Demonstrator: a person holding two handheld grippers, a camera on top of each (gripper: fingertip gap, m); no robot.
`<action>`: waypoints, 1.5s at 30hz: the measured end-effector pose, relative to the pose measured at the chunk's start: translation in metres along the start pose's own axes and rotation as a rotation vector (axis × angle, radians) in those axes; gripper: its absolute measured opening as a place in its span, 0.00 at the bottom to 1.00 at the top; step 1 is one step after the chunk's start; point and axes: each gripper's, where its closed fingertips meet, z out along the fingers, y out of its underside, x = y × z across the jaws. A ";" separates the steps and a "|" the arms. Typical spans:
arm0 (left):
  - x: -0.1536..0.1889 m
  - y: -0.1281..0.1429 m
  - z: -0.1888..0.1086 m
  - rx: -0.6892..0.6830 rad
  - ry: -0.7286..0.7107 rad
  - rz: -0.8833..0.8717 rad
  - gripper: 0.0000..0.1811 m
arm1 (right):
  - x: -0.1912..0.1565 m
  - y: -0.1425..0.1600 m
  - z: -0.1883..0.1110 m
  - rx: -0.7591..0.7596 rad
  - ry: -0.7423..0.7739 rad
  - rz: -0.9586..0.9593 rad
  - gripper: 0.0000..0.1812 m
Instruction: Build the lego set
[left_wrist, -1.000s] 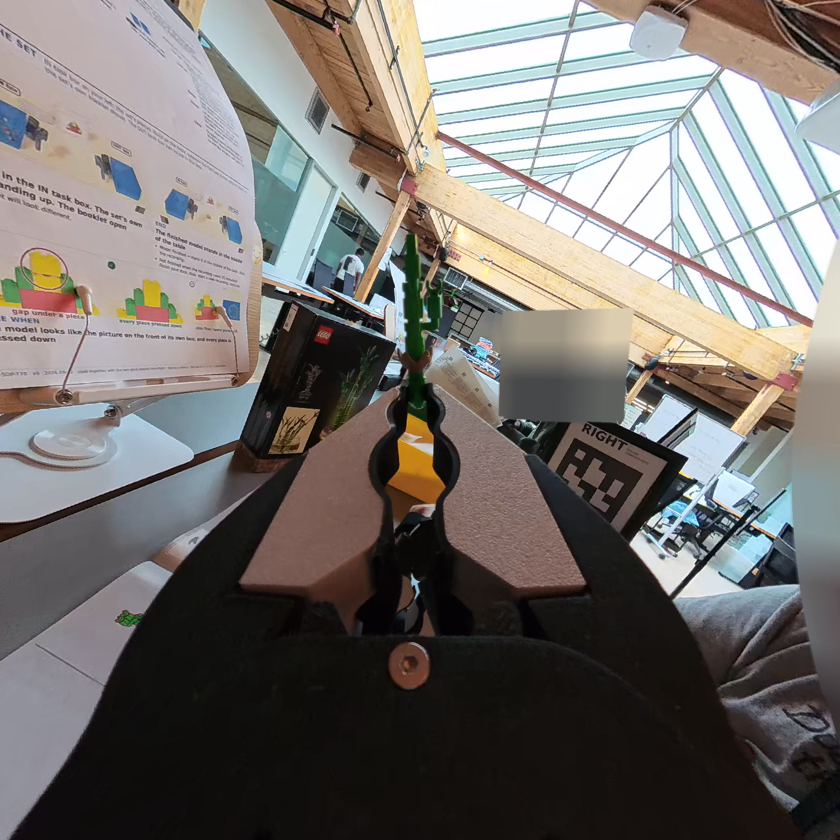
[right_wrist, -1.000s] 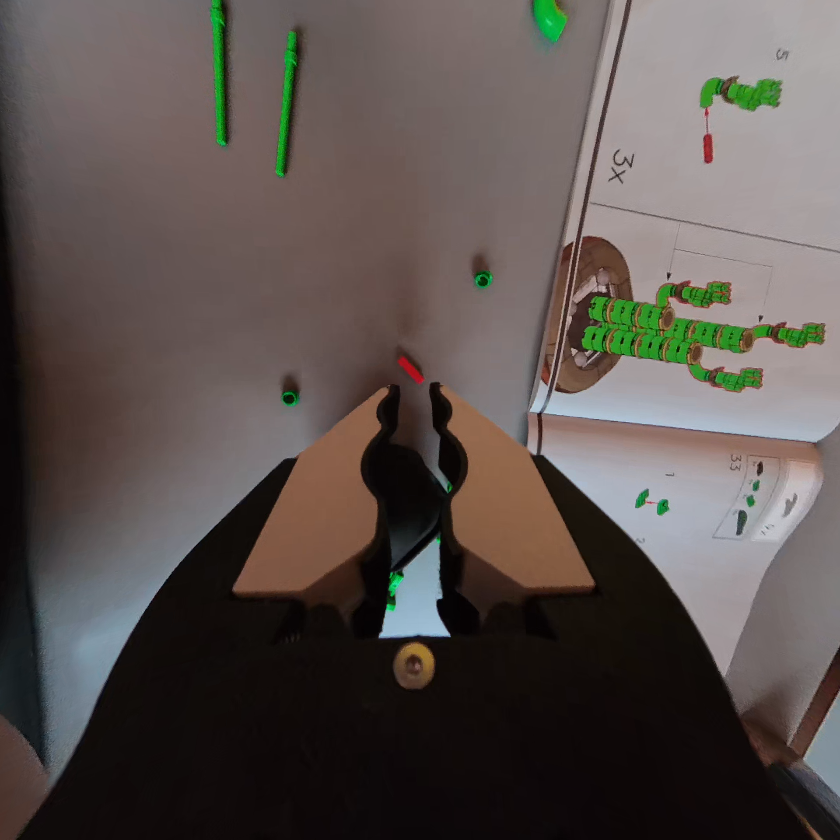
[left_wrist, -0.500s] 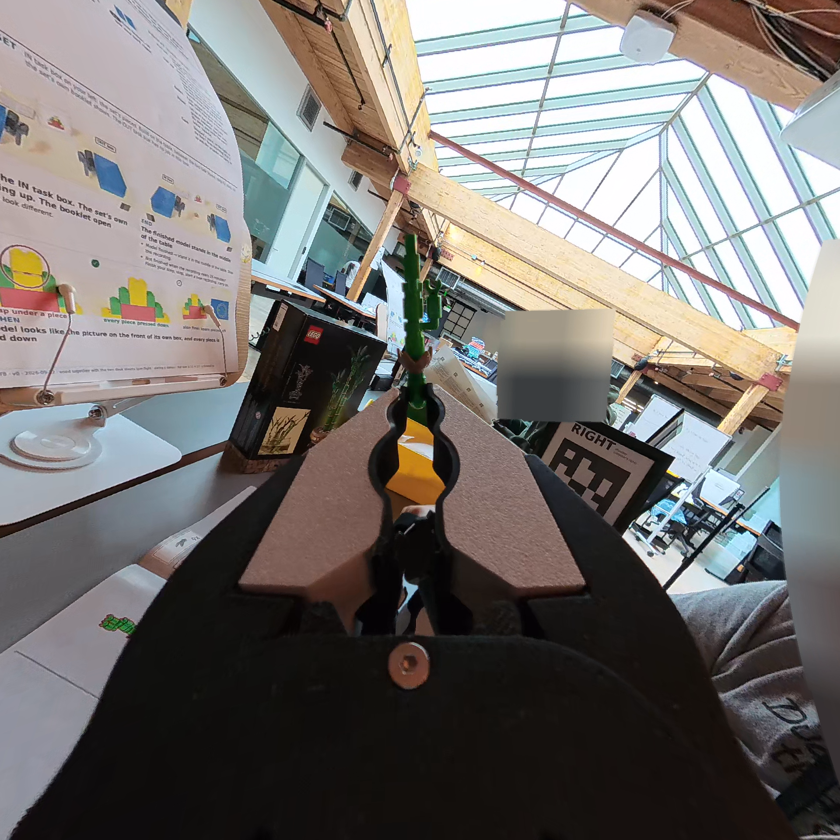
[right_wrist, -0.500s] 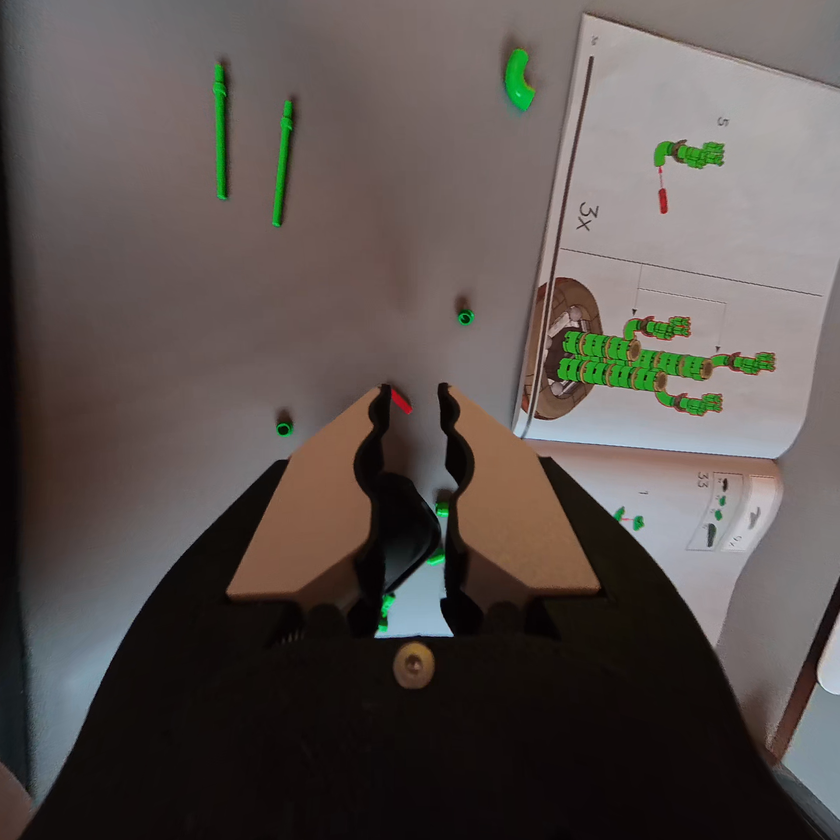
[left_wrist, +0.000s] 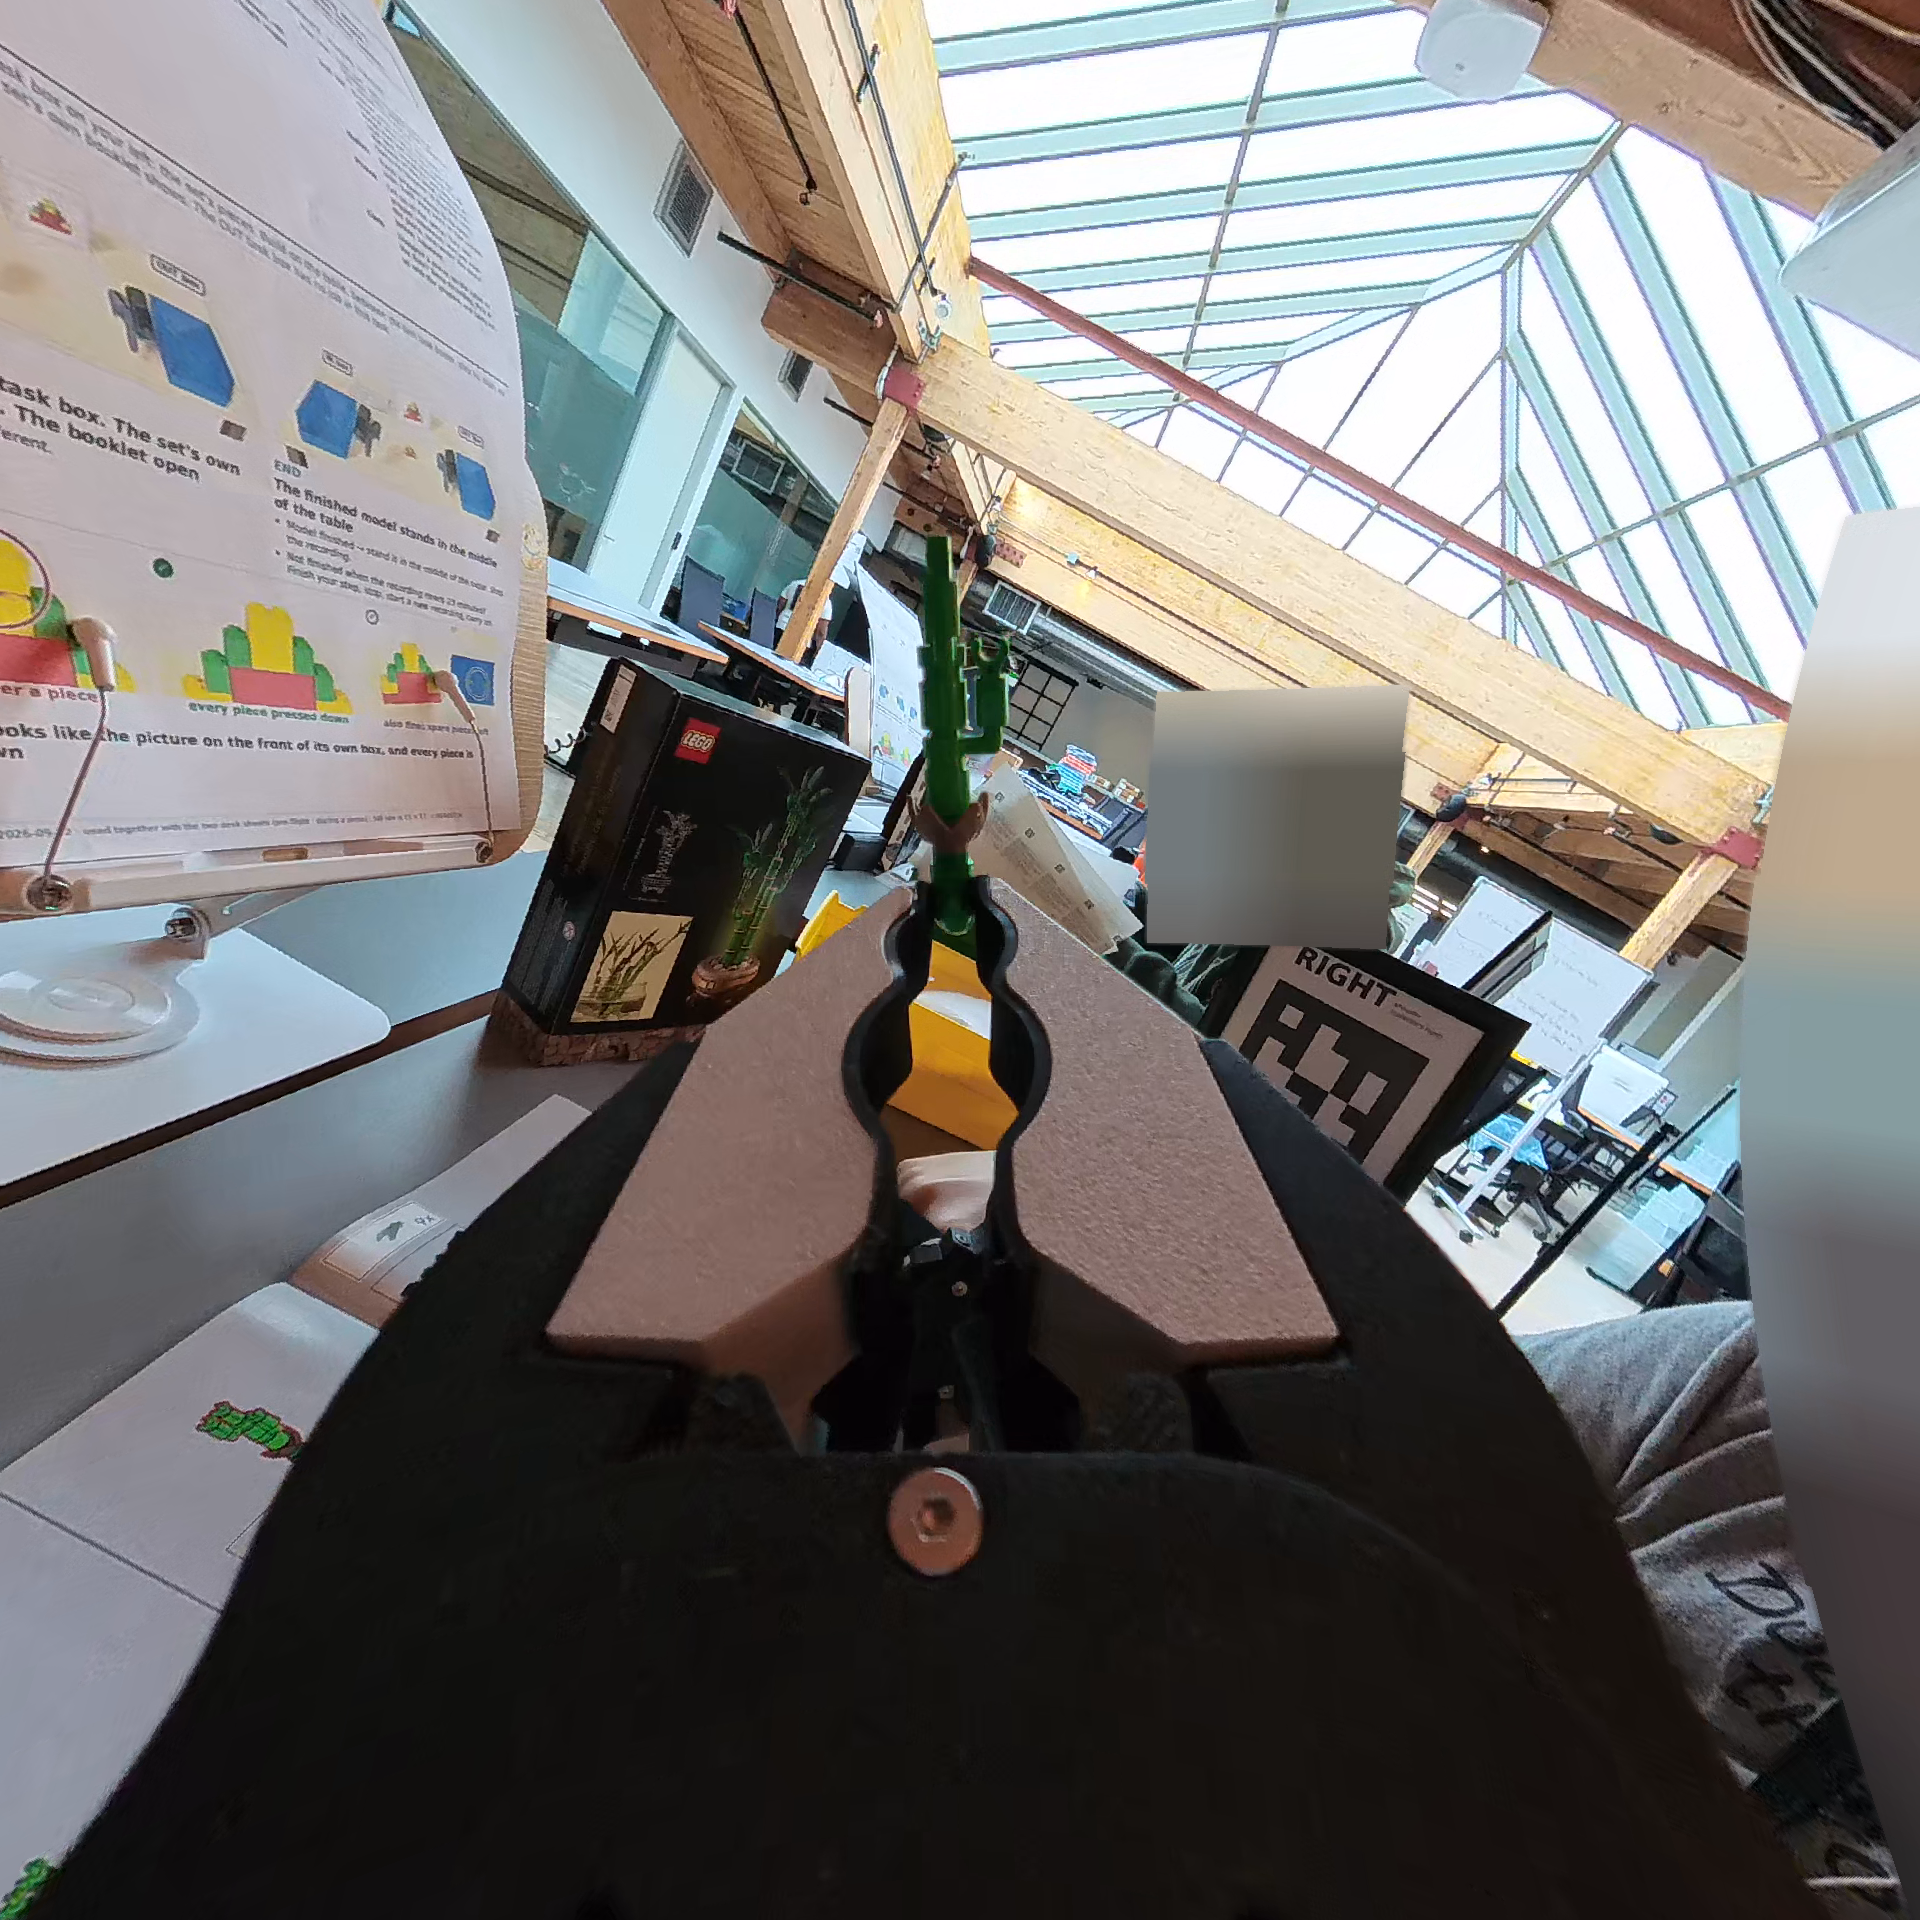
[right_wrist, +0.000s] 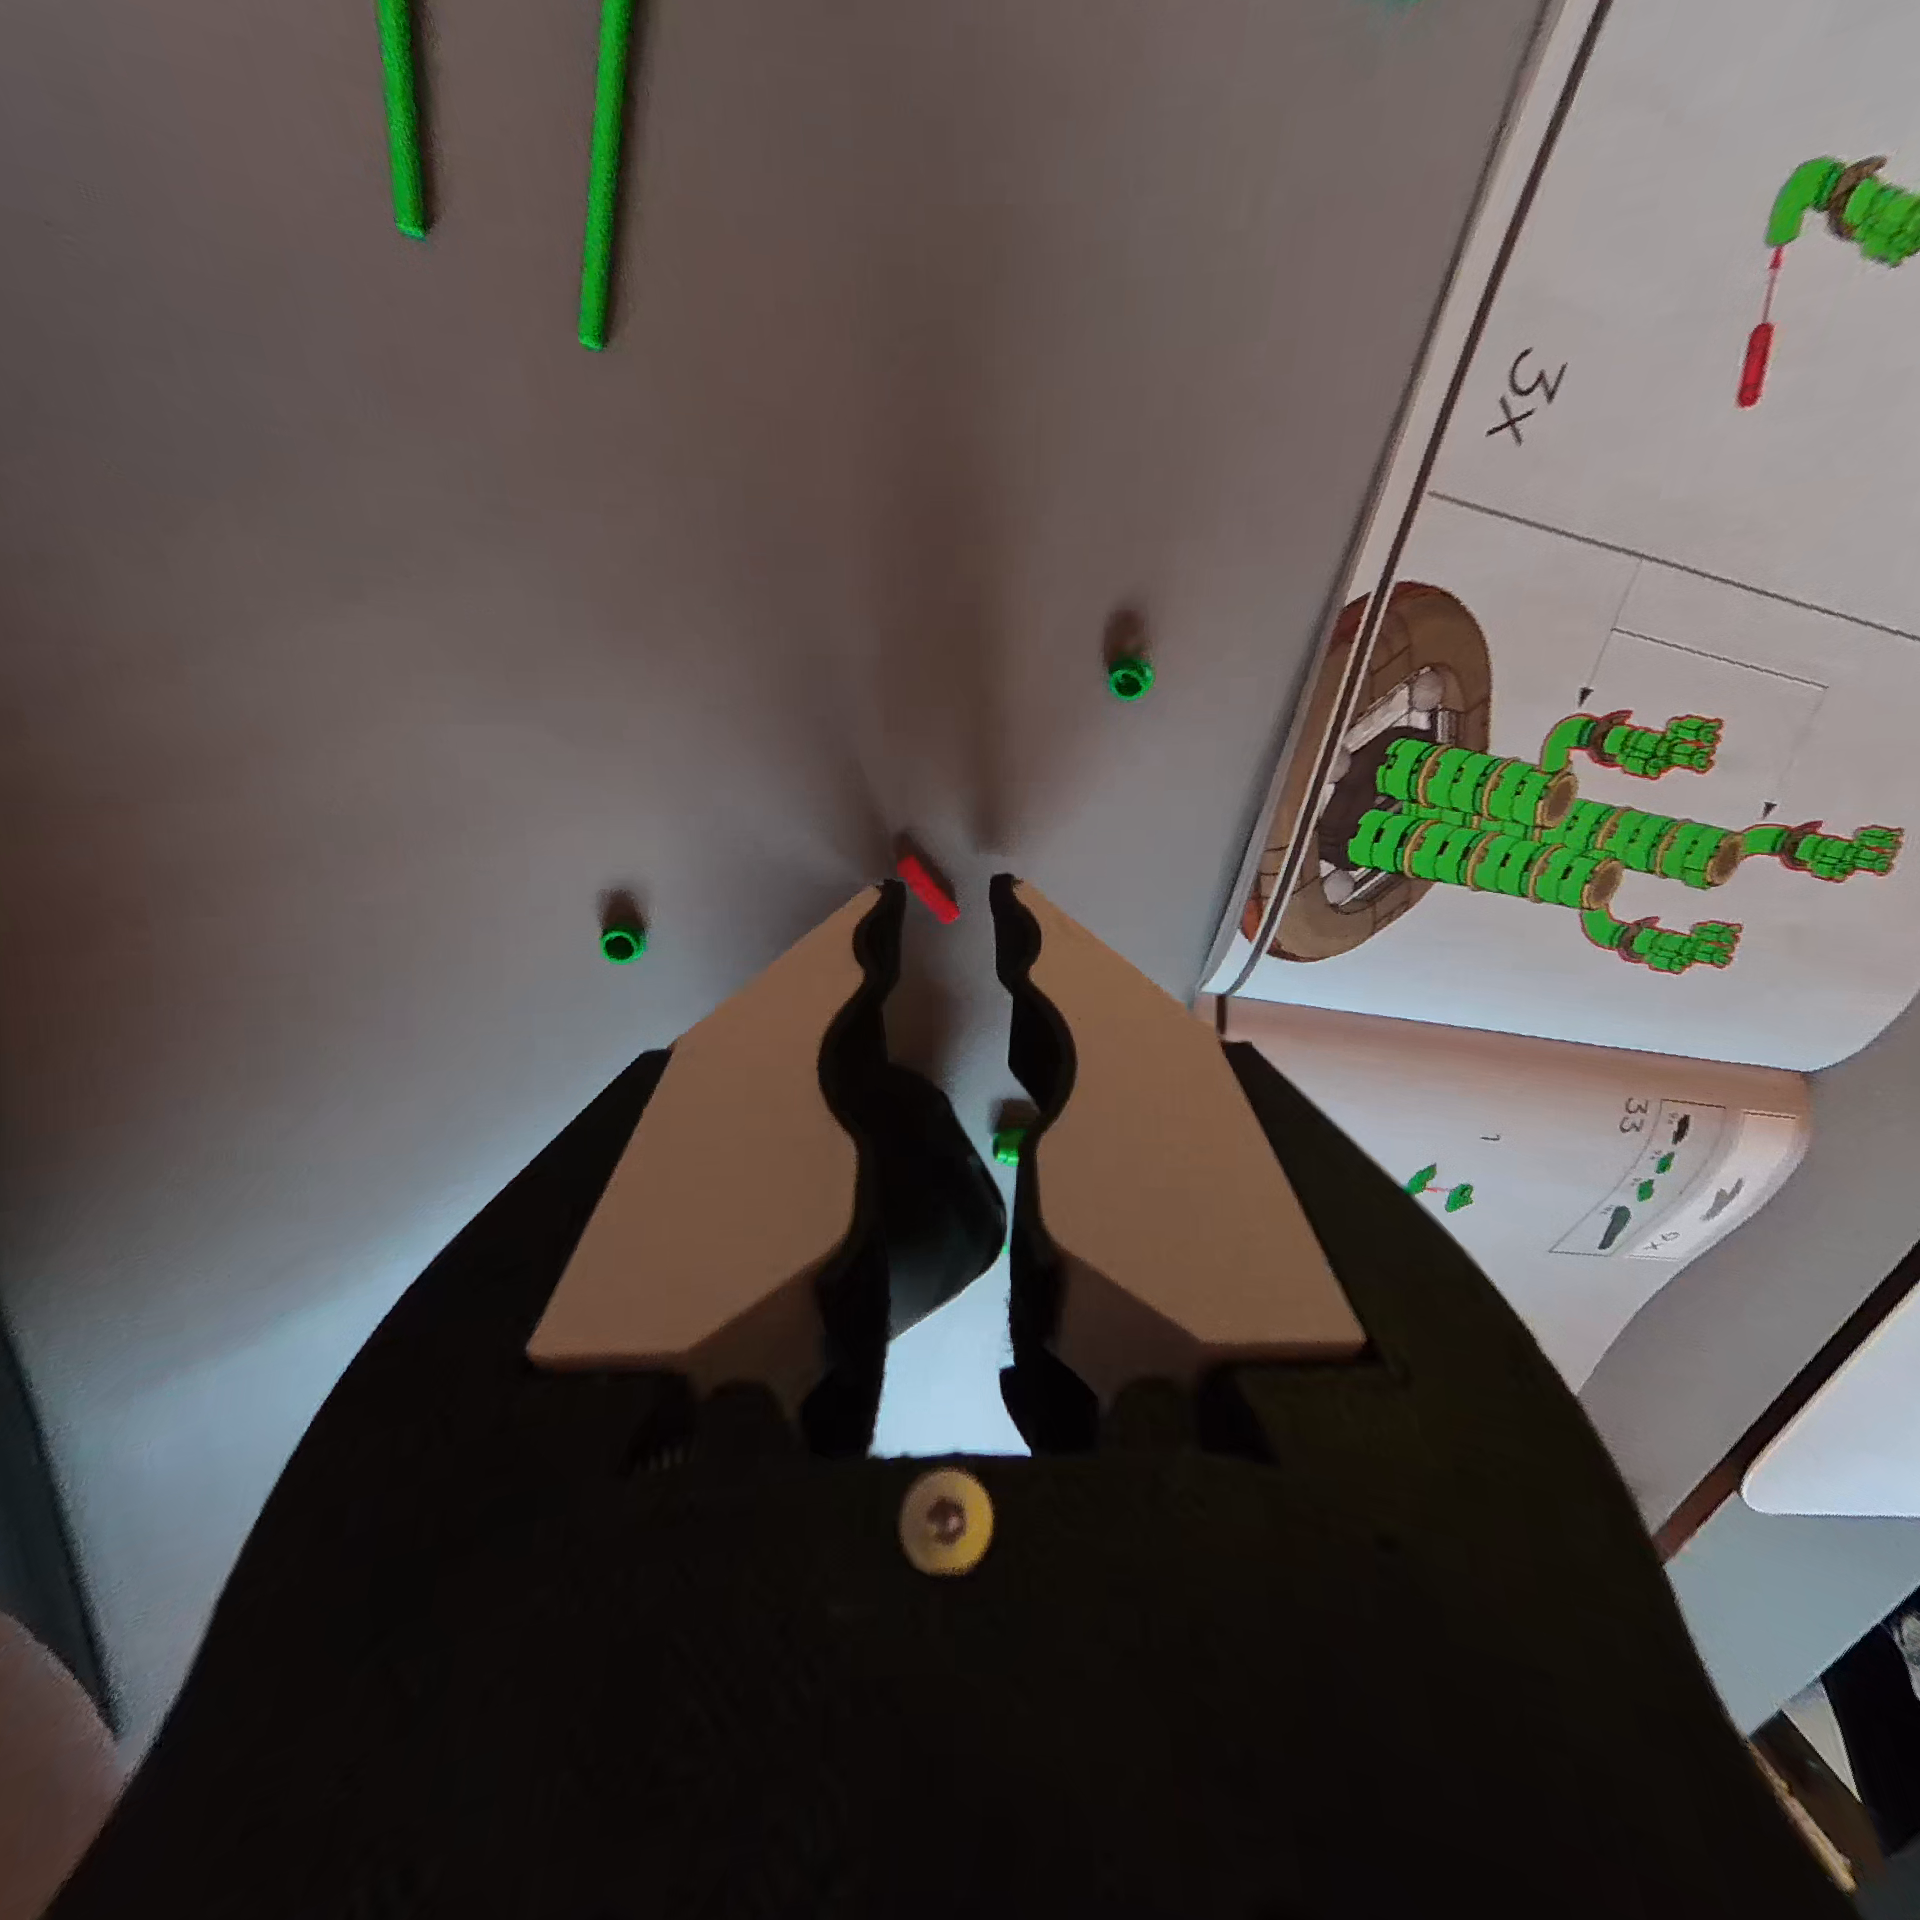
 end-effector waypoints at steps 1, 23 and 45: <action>0.000 0.001 0.000 -0.002 0.000 -0.001 0.03 | 0.000 0.000 0.001 0.006 -0.005 0.000 0.08; 0.002 -0.010 -0.010 0.033 0.009 -0.007 0.03 | 0.035 0.005 -0.055 0.312 0.114 0.210 0.01; 0.004 -0.010 -0.010 0.034 0.019 -0.010 0.03 | 0.002 -0.041 0.011 0.229 -0.033 0.068 0.03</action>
